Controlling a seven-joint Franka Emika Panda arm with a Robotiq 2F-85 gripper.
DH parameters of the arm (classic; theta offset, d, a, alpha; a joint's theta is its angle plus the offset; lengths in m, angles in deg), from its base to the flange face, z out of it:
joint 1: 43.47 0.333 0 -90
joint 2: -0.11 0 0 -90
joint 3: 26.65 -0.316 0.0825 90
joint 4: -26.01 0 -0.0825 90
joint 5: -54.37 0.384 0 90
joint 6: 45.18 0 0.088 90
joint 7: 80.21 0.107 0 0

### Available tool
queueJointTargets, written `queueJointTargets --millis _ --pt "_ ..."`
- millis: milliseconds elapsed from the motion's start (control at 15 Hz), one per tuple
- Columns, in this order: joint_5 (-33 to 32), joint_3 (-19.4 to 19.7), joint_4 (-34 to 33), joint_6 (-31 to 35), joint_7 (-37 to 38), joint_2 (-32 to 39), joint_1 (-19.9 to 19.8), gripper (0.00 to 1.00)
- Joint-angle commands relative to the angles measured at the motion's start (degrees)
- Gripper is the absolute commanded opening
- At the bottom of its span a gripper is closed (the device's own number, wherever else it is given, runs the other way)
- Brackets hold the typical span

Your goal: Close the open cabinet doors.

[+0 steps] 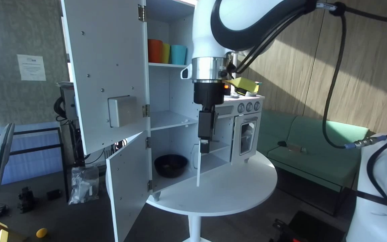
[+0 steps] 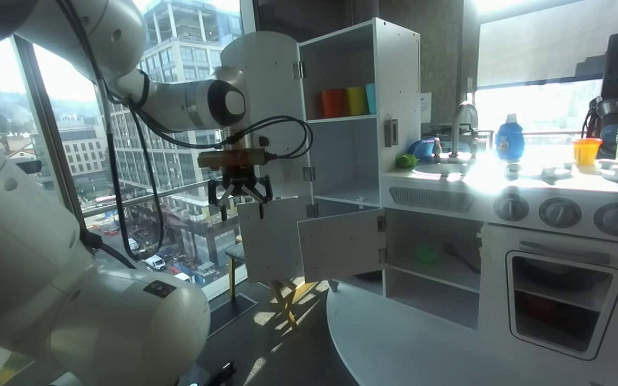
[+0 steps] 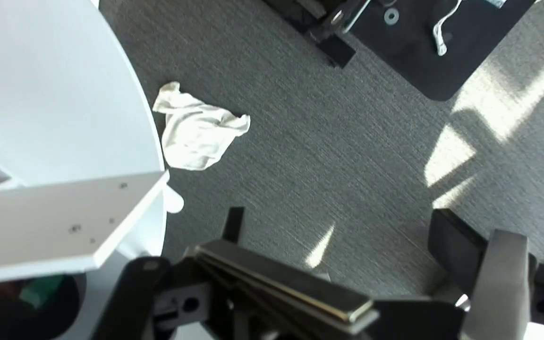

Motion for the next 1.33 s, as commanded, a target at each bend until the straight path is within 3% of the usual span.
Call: queueJointTargets --millis 0,333,600,933,1267 --pt "-1.0 -1.9 -10.9 4.1 -3.8 11.3 -0.2 1.0" --pt "-3.3 -0.9 -20.3 7.7 -7.2 22.2 -4.0 1.0" --pt "-2.9 0.7 -23.4 7.9 -8.7 26.6 -8.4 1.0" --pt "-1.8 2.7 -19.7 8.4 -9.2 25.3 -12.9 1.0" --pt "-0.5 5.1 -11.4 10.5 -10.0 21.4 -15.9 1.0"
